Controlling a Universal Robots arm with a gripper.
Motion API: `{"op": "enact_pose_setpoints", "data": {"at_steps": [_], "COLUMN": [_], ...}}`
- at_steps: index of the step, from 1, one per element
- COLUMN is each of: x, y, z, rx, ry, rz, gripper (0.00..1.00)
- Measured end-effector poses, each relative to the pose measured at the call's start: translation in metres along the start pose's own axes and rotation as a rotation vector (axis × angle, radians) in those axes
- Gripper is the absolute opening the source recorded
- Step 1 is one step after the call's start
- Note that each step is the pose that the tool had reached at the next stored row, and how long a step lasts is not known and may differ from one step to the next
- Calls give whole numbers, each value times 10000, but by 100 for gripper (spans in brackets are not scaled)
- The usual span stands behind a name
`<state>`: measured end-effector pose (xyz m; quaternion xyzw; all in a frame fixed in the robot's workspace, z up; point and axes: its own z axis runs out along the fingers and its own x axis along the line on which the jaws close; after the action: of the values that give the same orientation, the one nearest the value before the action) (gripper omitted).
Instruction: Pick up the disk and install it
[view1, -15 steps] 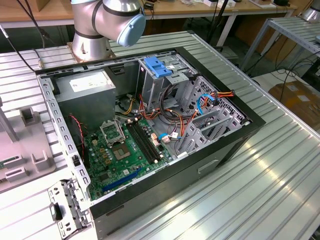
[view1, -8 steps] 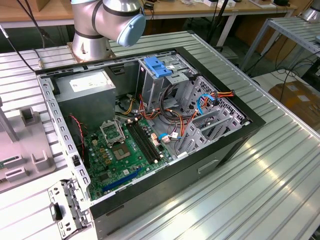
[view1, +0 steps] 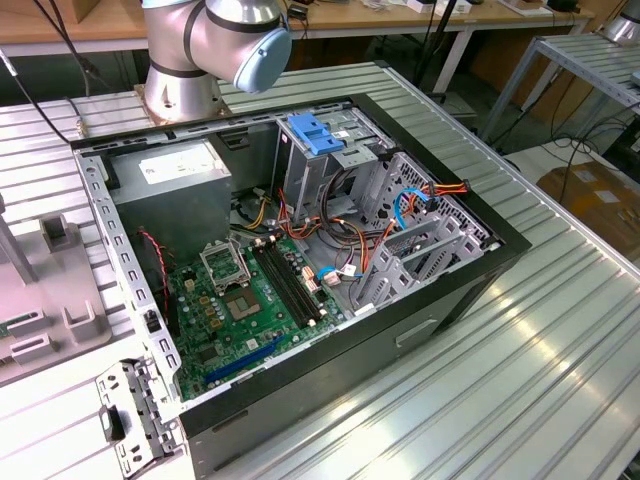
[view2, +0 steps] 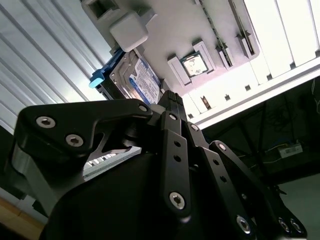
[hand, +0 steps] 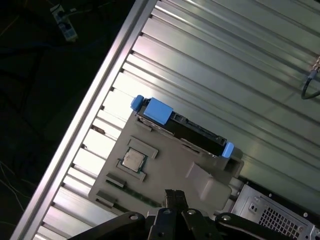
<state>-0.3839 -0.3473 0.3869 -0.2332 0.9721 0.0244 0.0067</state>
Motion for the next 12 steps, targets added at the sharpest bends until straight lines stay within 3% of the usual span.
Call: {"op": "enact_pose_setpoints", "data": {"at_steps": [12], "x": [0], "y": [0], "z": [0], "rx": [-19], "ry": [33], "rz": [-747], "gripper": [11]}}
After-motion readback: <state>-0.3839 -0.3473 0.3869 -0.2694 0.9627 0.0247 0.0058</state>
